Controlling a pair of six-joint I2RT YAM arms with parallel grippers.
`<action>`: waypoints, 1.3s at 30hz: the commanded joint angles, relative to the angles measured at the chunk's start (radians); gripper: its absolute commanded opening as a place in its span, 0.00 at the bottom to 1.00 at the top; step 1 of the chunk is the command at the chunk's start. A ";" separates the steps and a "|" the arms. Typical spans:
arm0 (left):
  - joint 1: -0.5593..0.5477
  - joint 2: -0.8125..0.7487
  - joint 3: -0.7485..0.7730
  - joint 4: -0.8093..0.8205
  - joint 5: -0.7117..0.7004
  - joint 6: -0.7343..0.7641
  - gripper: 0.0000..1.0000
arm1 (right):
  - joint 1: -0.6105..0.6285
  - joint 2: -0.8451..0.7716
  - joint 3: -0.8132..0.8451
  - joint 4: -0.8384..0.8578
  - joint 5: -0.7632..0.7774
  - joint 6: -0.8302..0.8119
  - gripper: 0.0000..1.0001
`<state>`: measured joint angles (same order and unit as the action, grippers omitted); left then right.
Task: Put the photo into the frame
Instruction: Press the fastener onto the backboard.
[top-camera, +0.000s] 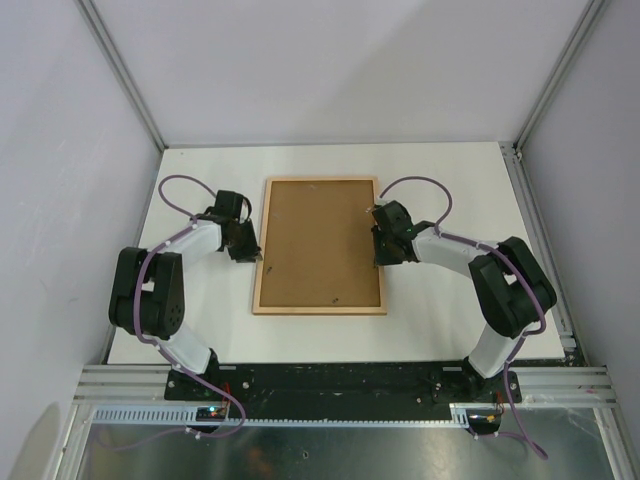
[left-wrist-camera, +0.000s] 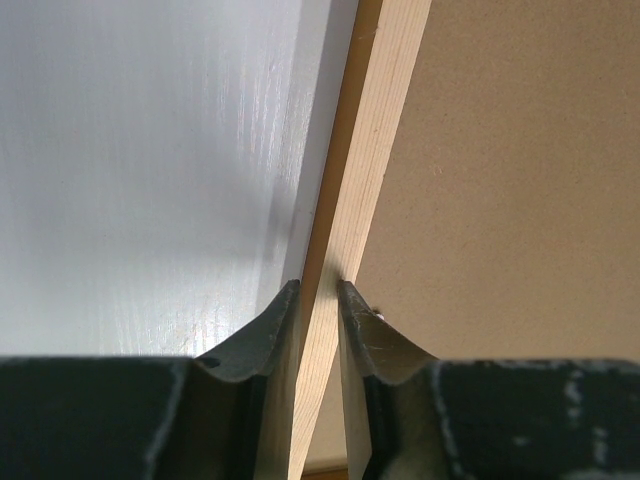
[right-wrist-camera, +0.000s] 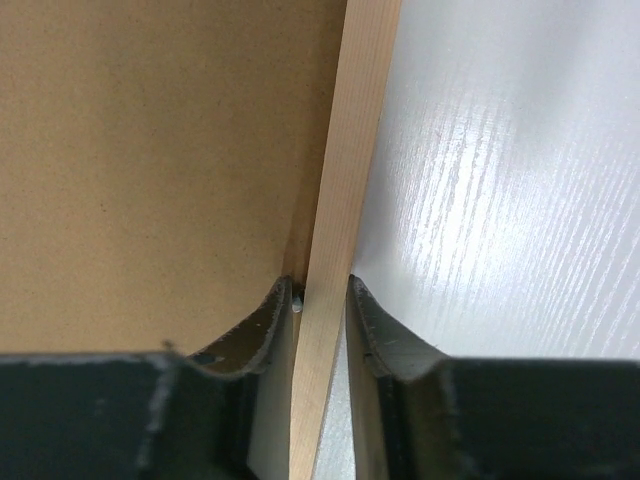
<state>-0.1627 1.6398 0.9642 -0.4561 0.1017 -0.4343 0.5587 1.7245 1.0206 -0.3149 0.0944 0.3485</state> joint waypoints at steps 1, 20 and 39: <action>-0.006 0.029 -0.015 -0.002 -0.034 0.028 0.25 | 0.006 0.016 -0.003 -0.007 0.036 0.009 0.16; -0.006 0.031 -0.019 -0.001 -0.007 0.022 0.25 | -0.009 -0.028 -0.002 0.023 0.003 0.044 0.45; -0.075 0.035 -0.024 -0.001 -0.008 0.019 0.22 | -0.149 0.147 0.192 0.260 0.046 0.205 0.66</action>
<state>-0.1814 1.6402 0.9642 -0.4477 0.1036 -0.4343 0.4175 1.8168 1.1469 -0.1608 0.1097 0.4992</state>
